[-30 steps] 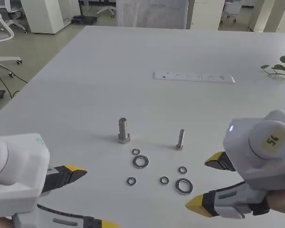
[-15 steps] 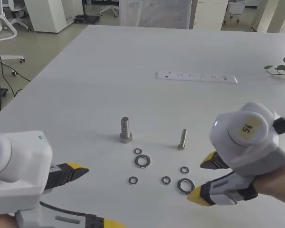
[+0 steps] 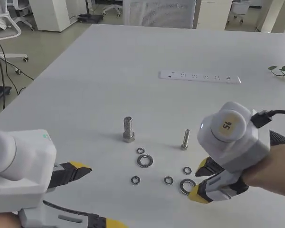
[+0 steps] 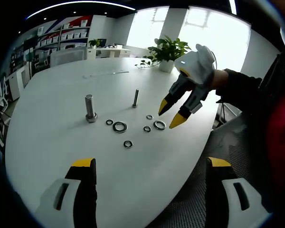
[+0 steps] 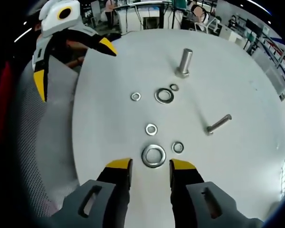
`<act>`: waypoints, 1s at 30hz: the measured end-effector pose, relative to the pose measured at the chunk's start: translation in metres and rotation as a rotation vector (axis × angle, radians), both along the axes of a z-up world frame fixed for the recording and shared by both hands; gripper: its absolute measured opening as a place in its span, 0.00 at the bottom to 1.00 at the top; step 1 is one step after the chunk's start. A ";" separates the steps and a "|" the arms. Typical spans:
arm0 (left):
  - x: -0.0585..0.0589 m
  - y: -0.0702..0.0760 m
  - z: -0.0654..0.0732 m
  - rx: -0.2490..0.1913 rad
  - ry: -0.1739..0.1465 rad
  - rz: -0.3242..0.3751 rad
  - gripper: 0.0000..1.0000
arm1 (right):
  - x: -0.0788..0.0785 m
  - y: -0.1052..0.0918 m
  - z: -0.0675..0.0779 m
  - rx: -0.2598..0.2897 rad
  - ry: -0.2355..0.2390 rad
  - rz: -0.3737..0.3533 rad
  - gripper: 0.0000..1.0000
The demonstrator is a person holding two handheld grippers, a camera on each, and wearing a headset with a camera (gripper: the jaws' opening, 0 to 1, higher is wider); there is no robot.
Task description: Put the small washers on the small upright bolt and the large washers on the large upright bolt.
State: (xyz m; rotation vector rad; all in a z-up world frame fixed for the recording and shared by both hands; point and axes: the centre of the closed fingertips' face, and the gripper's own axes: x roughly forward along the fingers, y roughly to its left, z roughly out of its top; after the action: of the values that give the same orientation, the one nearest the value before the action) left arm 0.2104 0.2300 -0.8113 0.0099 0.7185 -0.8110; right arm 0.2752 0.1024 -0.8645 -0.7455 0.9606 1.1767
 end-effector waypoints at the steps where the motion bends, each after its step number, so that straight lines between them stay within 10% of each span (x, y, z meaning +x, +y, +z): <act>1: 0.000 0.000 0.000 0.000 0.000 0.000 0.96 | 0.000 0.001 0.000 -0.001 0.004 0.003 0.33; 30: 0.002 0.000 0.000 -0.006 0.001 -0.001 0.94 | 0.006 0.003 -0.015 -0.092 0.006 0.079 0.28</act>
State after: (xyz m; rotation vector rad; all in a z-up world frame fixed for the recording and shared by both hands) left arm 0.2128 0.2297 -0.8111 0.0043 0.7167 -0.8141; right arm 0.2809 0.1058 -0.8793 -0.8604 1.0028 1.2098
